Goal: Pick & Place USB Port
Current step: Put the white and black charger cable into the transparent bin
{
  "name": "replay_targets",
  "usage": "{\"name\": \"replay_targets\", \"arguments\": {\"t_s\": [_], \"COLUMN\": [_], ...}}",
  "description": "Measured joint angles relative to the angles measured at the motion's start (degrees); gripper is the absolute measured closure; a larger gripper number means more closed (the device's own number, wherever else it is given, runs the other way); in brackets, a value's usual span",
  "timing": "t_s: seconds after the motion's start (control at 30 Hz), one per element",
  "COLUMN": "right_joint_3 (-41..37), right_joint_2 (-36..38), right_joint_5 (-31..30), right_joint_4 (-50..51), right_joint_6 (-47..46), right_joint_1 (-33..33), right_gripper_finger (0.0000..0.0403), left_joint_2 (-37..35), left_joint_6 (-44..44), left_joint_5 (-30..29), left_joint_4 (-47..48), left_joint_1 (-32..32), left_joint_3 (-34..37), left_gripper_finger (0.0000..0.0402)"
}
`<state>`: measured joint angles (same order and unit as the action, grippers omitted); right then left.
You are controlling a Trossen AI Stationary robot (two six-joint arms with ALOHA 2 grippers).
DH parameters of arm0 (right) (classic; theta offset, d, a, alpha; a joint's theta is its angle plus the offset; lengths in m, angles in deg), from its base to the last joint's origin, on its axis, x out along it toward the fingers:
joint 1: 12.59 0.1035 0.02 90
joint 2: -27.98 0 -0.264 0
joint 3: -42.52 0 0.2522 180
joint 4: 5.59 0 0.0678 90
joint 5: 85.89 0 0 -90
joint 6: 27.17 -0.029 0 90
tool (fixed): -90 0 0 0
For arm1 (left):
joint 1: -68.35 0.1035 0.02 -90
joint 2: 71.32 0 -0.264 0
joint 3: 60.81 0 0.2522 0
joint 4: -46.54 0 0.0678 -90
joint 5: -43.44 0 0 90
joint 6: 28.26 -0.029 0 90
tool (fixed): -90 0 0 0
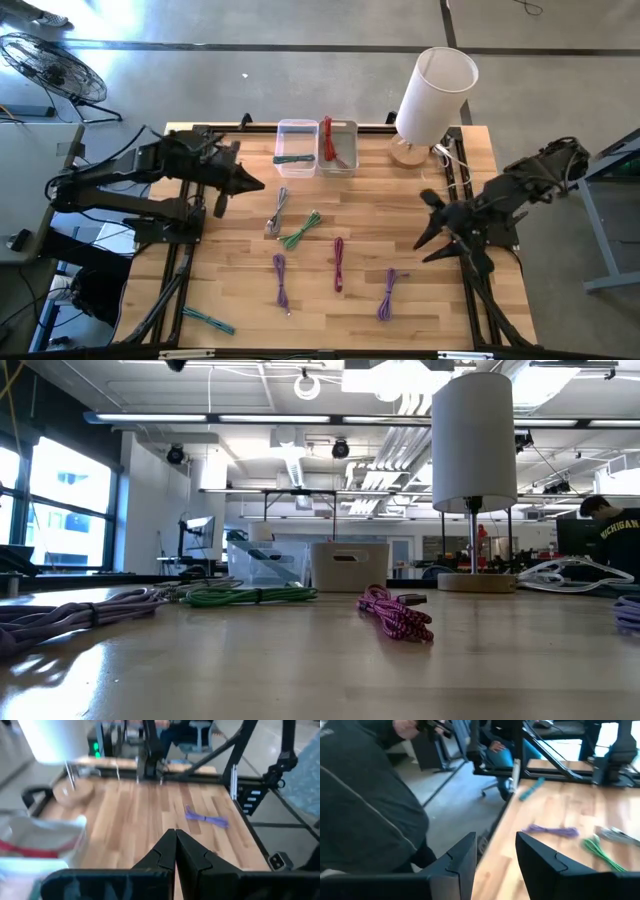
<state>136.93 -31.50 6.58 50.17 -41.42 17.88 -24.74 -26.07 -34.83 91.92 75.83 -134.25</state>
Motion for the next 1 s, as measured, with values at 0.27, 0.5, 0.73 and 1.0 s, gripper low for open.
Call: {"name": "replay_targets", "arguments": {"t_s": [0.27, 0.5, 0.73, 1.0], "right_joint_3": [0.0, 0.0, -0.2, -0.2], "right_joint_2": [3.7, 5.3, 5.2, 5.2], "right_joint_5": [-3.4, -3.4, -1.6, -2.0], "right_joint_4": [9.6, 14.3, 17.5, 23.3], "right_joint_6": [0.4, 2.7, 3.4, 2.5], "right_joint_1": [1.2, 1.2, 1.2, 1.2], "right_gripper_finger": [0.0274, 0.0274, 0.0274, 0.0274], "left_joint_2": [3.1, 4.0, 4.0, 10.4], "left_joint_6": [14.0, 12.8, 18.2, 30.7], "left_joint_5": [3.6, 0.9, -2.9, -2.0], "left_joint_4": [4.2, 7.9, 12.4, 16.0], "left_joint_1": [0.0, 0.0, 0.0, -0.5], "left_joint_3": [0.0, 0.0, 0.0, 0.0], "left_gripper_finger": [0.0398, 0.0339, 0.0223, 0.0157]}}
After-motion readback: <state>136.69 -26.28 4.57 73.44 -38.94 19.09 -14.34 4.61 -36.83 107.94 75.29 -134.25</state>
